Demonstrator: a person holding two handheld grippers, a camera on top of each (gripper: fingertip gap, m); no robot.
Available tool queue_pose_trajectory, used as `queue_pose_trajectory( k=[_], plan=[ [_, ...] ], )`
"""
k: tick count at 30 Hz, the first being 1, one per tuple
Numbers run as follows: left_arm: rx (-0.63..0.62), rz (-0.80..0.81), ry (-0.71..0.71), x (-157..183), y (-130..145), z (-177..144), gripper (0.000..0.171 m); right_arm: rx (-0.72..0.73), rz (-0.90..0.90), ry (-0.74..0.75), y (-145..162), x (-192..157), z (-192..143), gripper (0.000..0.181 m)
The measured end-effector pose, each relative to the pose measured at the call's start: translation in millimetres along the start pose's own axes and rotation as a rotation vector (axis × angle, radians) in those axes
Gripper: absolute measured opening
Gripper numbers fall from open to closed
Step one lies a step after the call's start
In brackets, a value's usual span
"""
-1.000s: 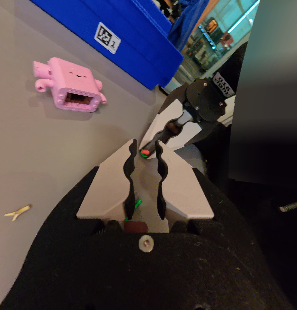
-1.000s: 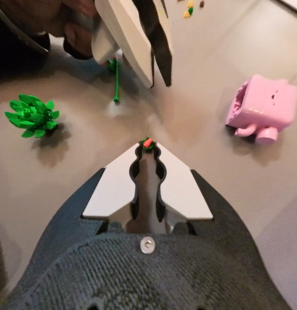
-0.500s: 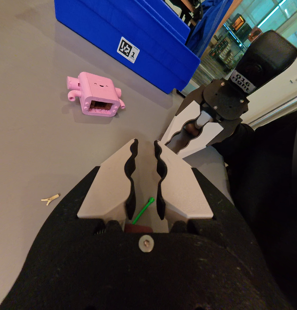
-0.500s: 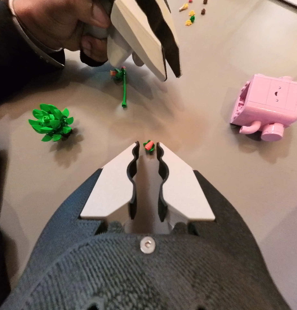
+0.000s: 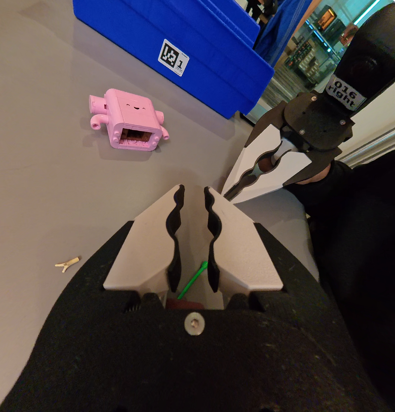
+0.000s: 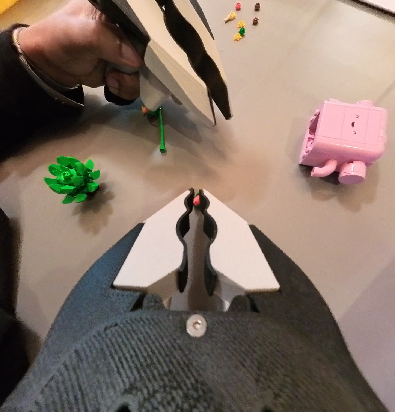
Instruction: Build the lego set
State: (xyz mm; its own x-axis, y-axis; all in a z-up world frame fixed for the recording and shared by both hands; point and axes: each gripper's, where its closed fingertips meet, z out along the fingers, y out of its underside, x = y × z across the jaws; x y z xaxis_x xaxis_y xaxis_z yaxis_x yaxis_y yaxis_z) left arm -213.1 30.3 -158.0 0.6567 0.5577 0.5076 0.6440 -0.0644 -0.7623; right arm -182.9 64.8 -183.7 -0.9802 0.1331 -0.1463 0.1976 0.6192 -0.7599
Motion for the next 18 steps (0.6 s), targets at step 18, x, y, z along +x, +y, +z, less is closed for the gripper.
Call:
queue_pose_trajectory(
  k=[18],
  plan=[
    [-0.024, 0.017, -0.014, 0, 3, 1, 0.016, -0.089, -0.018, 0.07, 11, 4, 5, 0.005]
  ],
)
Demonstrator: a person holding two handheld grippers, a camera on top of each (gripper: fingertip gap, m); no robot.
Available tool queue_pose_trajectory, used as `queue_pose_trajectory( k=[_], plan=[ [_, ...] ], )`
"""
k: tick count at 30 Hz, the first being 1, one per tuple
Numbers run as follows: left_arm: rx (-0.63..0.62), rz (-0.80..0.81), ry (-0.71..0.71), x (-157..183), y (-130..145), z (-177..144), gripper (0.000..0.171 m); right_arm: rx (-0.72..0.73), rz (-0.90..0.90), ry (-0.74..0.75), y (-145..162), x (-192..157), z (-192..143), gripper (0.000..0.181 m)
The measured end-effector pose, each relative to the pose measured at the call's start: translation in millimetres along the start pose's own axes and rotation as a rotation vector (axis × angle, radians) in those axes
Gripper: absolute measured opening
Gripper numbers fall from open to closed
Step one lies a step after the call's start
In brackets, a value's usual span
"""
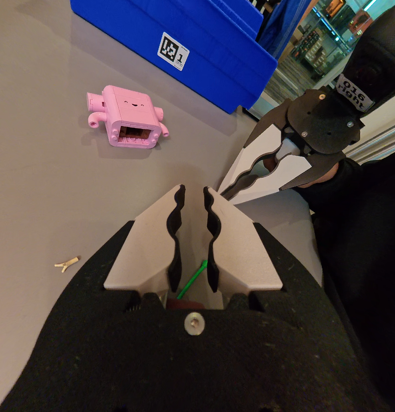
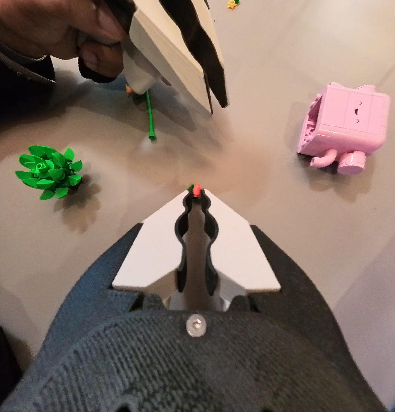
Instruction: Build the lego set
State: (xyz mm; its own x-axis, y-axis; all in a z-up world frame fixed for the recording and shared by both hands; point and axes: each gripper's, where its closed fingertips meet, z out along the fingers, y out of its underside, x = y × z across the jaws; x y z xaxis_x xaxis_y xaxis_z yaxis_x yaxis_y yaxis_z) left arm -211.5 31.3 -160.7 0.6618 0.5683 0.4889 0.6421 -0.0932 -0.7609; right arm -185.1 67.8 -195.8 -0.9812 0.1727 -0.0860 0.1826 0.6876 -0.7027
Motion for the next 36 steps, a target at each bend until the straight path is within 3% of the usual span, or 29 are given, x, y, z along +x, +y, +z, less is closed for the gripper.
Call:
queue_pose_trajectory(
  k=[11, 17, 23, 27, 29, 32, 36],
  plan=[
    [0.061, 0.03, 0.047, 10, -10, -3, 0.016, 0.305, 0.123, -0.108, -37, 6, -32, 0.005],
    [0.111, 0.066, 0.071, 21, -21, -7, 0.015, 0.234, 0.115, -0.061, -17, 8, -39, 0.005],
    [0.083, 0.025, 0.437, 90, -22, 1, 0.02, 0.519, -0.108, 0.14, -57, -20, -89, 0.006],
    [0.307, -0.163, 0.844, 140, -62, -29, 0.023, 0.761, -0.274, 0.257, -92, -45, -140, 0.005],
    [0.328, -0.211, 0.976, 158, -70, -41, 0.023, 0.767, -0.345, 0.312, -98, -54, -149, 0.005],
    [0.226, -0.155, 1.021, 187, -63, -41, 0.031, 0.725, -0.46, 0.394, -103, -67, -153, 0.005],
    [0.223, -0.143, 1.091, 207, -64, -50, 0.029, 0.685, -0.608, 0.511, -109, -82, -161, 0.005]
  ],
)
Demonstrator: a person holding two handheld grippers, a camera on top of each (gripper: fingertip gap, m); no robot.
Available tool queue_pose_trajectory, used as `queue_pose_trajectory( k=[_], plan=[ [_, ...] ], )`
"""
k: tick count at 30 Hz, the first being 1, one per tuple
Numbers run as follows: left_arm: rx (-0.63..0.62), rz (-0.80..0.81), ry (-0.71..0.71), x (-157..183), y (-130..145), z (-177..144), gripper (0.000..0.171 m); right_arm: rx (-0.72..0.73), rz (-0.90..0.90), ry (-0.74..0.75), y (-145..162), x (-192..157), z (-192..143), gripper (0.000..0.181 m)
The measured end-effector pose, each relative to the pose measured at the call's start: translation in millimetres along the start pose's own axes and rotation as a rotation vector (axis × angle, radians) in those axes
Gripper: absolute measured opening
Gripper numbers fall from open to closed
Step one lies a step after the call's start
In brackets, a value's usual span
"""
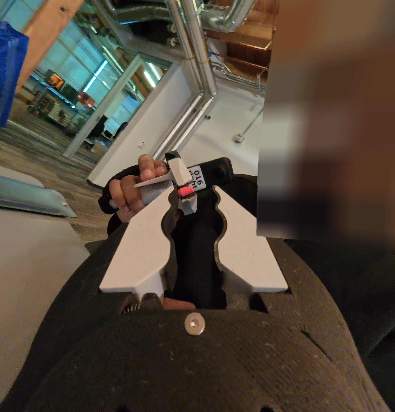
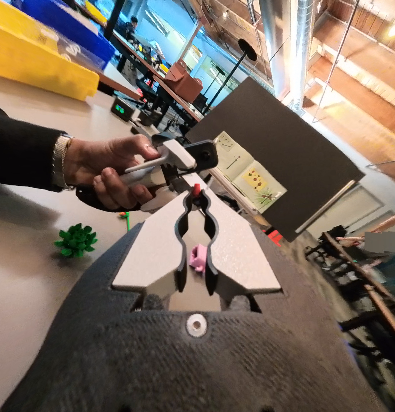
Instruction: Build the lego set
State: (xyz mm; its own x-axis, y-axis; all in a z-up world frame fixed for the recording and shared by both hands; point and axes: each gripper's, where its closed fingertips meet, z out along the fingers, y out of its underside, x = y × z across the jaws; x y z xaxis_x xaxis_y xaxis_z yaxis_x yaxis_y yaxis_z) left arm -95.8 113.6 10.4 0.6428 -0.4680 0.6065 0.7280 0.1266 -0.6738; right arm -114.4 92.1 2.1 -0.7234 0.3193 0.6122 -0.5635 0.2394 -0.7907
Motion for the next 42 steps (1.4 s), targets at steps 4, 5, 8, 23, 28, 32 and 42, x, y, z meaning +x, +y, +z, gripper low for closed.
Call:
queue_pose_trajectory(
  k=[4, 5, 8, 23, 28, 32, 42],
  plan=[
    [-0.001, -0.022, 0.051, 8, 0, 2, 0.026, -0.05, -0.136, 0.045, -7, -1, -2, 0.005],
    [-0.008, -0.018, 0.049, 9, 1, 3, 0.024, -0.057, -0.164, 0.056, -9, -2, -2, 0.005],
    [-0.014, -0.009, 0.039, 10, 1, 4, 0.022, -0.084, -0.226, 0.081, -10, -3, -4, 0.005],
    [0.006, -0.03, 0.01, 0, -1, -2, 0.01, -0.099, -0.215, 0.081, -5, -4, -7, 0.006],
    [0.023, -0.01, -0.049, -9, -4, -6, 0.01, -0.117, -0.204, 0.077, 1, -3, -6, 0.007],
    [0.033, 0.019, -0.091, -12, -7, -10, 0.01, -0.13, -0.229, 0.074, 4, -5, -5, 0.007],
    [-0.006, 0.013, -0.12, -16, 0, -9, 0.01, -0.136, -0.243, 0.095, 7, -2, -5, 0.008]
  ],
)
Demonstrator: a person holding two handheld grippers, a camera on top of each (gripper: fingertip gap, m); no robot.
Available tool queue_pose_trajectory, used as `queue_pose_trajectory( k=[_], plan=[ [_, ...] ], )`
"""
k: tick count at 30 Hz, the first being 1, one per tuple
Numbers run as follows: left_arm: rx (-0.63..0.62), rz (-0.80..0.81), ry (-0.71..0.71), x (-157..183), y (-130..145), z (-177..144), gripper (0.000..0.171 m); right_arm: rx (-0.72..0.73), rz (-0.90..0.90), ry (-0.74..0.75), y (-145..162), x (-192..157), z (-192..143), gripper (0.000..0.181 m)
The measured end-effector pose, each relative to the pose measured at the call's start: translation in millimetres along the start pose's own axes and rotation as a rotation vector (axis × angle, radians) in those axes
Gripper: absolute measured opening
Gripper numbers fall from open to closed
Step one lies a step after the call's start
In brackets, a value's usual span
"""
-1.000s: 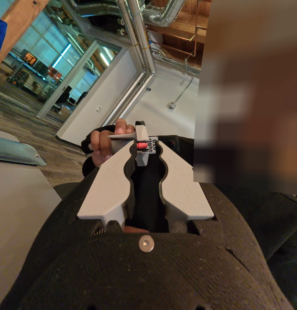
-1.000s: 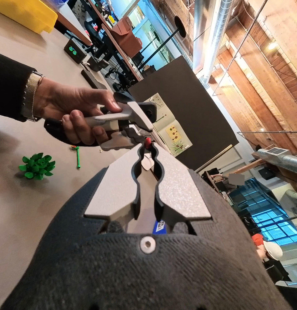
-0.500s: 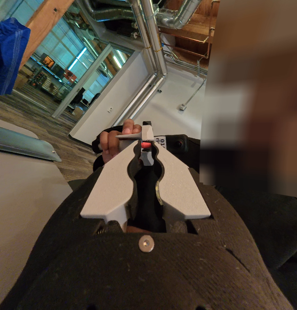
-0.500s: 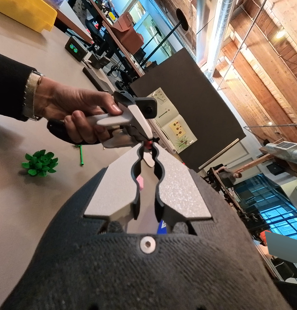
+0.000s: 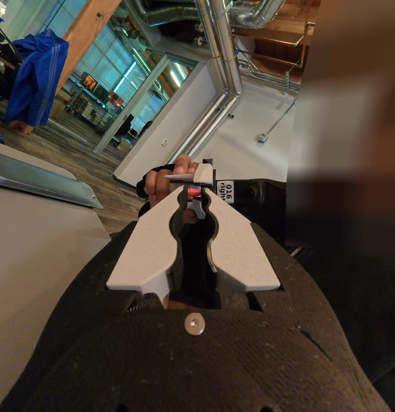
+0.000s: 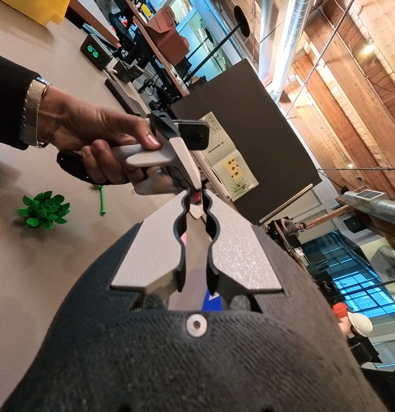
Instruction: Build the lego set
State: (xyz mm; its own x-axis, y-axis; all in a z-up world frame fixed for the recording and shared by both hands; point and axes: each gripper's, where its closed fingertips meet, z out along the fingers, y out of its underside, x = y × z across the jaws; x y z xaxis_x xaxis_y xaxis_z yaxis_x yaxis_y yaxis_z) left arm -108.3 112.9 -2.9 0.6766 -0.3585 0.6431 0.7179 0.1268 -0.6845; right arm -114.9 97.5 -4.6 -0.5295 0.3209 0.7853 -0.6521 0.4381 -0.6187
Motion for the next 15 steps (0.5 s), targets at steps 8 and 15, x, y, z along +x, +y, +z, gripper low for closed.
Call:
queue_pose_trajectory(
  k=[8, 15],
  plan=[
    [0.009, 0.0, 0.016, 3, -1, 2, 0.011, 0.008, 0.032, 0.005, -1, 3, -3, 0.004],
    [0.073, -0.008, 0.051, 8, -11, -9, 0.014, 0.056, 0.177, -0.012, 1, 11, -7, 0.005]
  ],
)
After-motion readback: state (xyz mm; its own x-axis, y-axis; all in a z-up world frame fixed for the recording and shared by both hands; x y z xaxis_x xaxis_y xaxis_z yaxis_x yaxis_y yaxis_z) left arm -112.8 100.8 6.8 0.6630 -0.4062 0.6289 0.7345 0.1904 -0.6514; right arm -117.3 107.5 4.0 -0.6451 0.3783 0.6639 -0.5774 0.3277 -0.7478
